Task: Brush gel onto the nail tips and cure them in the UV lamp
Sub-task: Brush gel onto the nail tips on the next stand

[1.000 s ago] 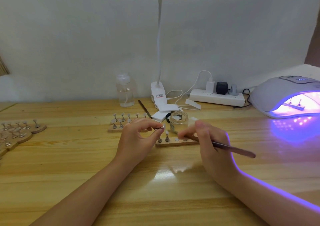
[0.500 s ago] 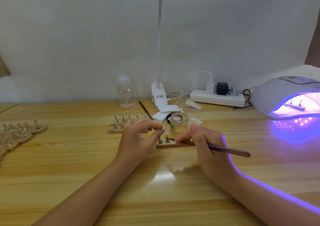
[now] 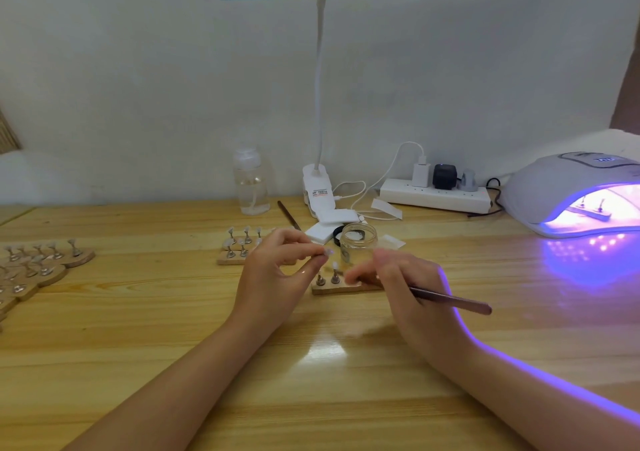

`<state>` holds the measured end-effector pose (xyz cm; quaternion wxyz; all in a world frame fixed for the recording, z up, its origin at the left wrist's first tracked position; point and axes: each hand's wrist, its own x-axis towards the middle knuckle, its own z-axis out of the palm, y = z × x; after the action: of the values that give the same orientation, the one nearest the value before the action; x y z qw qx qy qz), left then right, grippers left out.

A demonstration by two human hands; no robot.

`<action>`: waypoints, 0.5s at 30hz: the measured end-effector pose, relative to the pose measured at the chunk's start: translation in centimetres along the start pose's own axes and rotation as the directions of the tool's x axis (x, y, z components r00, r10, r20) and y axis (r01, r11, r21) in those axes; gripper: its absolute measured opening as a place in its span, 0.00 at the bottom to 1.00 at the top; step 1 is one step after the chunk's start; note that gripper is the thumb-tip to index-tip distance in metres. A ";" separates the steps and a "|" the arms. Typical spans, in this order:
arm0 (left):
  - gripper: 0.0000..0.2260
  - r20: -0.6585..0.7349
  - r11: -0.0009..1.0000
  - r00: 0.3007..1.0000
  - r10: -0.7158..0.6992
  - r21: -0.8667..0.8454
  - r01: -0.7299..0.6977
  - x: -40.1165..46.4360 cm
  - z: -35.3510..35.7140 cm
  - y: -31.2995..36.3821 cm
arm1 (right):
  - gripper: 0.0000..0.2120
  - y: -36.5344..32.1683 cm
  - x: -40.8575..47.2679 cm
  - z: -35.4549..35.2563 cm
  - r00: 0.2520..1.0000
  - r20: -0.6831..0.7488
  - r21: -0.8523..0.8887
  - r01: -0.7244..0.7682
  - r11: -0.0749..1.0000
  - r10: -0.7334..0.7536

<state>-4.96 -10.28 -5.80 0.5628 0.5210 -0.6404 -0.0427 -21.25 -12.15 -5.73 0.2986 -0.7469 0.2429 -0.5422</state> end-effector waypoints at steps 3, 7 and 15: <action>0.09 0.024 1.000 1.000 0.000 0.001 0.000 -0.1 0.0 -0.2 | 0.19 0.1 -0.1 -0.1 0.997 -0.045 -0.005 0.061 0.998 -0.061; 0.10 0.017 1.000 1.000 -0.005 -0.019 0.005 0.0 -0.1 -0.2 | 0.18 0.2 0.2 -0.2 0.997 -0.055 -0.134 0.041 0.990 -0.049; 0.10 0.031 0.999 0.998 0.050 0.015 -0.051 0.1 -0.1 -0.5 | 0.19 0.5 0.0 -0.1 0.991 -0.060 -0.171 0.108 0.979 -0.120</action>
<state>-4.57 -10.48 -6.02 0.5495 0.5085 -0.6622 -0.0312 -21.40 -12.51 -6.01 0.1943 -0.7625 0.2547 -0.5621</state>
